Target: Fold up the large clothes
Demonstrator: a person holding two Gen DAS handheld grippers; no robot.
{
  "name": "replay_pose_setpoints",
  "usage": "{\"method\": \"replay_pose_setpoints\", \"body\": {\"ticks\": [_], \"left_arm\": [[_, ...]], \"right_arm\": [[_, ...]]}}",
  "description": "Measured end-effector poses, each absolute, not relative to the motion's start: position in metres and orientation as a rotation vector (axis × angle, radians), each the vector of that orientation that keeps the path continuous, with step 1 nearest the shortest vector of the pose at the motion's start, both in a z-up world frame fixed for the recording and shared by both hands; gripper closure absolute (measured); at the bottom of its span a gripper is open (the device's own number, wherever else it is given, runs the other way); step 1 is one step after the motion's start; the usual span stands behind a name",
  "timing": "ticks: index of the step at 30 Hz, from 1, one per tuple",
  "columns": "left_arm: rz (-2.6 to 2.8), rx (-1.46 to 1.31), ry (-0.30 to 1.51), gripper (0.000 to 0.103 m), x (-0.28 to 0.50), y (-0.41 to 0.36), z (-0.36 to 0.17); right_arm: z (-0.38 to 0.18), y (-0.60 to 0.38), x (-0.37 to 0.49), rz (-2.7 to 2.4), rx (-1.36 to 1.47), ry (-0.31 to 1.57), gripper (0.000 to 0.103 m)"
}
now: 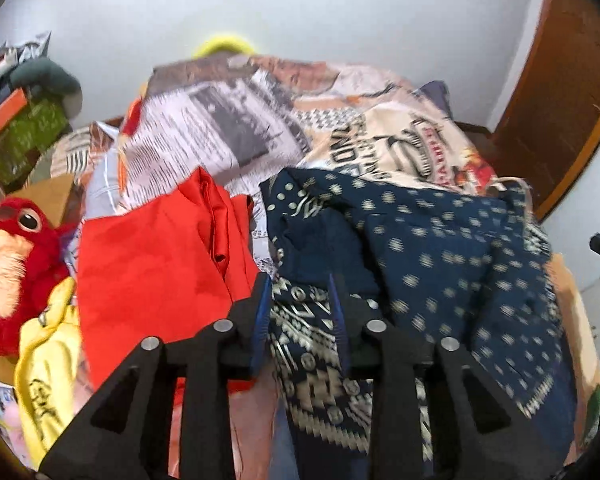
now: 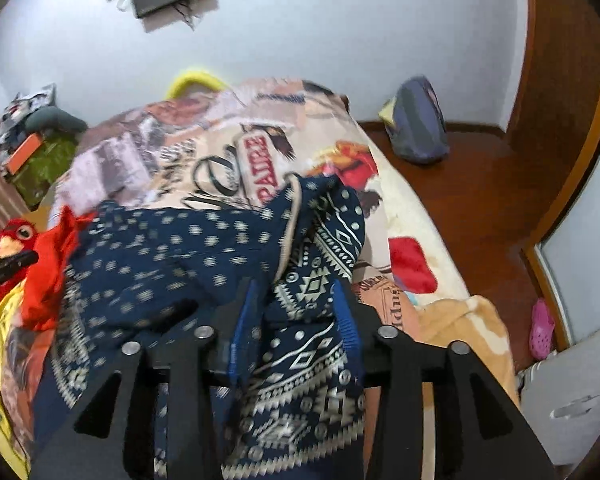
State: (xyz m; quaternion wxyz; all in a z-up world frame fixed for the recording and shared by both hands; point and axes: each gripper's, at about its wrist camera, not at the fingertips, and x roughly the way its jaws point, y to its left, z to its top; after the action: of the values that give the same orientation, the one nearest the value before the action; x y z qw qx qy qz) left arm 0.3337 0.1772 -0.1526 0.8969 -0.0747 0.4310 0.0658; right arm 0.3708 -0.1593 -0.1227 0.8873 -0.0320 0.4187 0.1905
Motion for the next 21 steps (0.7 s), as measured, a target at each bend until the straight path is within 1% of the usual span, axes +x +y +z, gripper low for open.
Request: {"method": "replay_pose_setpoints", "body": {"ticks": [3, 5, 6, 7, 9, 13, 16, 21], "left_arm": [[0.116, -0.13, 0.86, 0.065, 0.304, 0.166, -0.131], [0.114, -0.095, 0.84, 0.061, 0.283, 0.158, -0.12], [0.111, -0.083, 0.834, 0.057, 0.274, 0.154, -0.117], [0.105, -0.076, 0.83, 0.05, 0.265, 0.151, -0.114], [0.093, -0.08, 0.834, 0.041, 0.249, 0.149, -0.111], [0.067, -0.112, 0.887, 0.035, 0.221, 0.148, -0.123], [0.028, -0.13, 0.945, 0.035, 0.201, 0.147, -0.142], [-0.048, -0.245, 1.043, 0.035, 0.176, 0.148, -0.185]], "right_arm": [[-0.101, -0.156, 0.342, 0.427, -0.1, 0.829, 0.059], [-0.091, -0.155, 0.323, 0.438, -0.12, 0.805, 0.056], [-0.089, -0.154, 0.319, 0.441, -0.125, 0.798, 0.052], [-0.085, -0.154, 0.309, 0.447, -0.131, 0.784, 0.048], [-0.08, -0.155, 0.292, 0.455, -0.14, 0.767, 0.046], [-0.083, -0.159, 0.268, 0.468, -0.156, 0.787, 0.045], [-0.096, -0.166, 0.255, 0.464, -0.159, 0.826, 0.044], [-0.121, -0.178, 0.238, 0.446, -0.165, 0.919, 0.044]]}}
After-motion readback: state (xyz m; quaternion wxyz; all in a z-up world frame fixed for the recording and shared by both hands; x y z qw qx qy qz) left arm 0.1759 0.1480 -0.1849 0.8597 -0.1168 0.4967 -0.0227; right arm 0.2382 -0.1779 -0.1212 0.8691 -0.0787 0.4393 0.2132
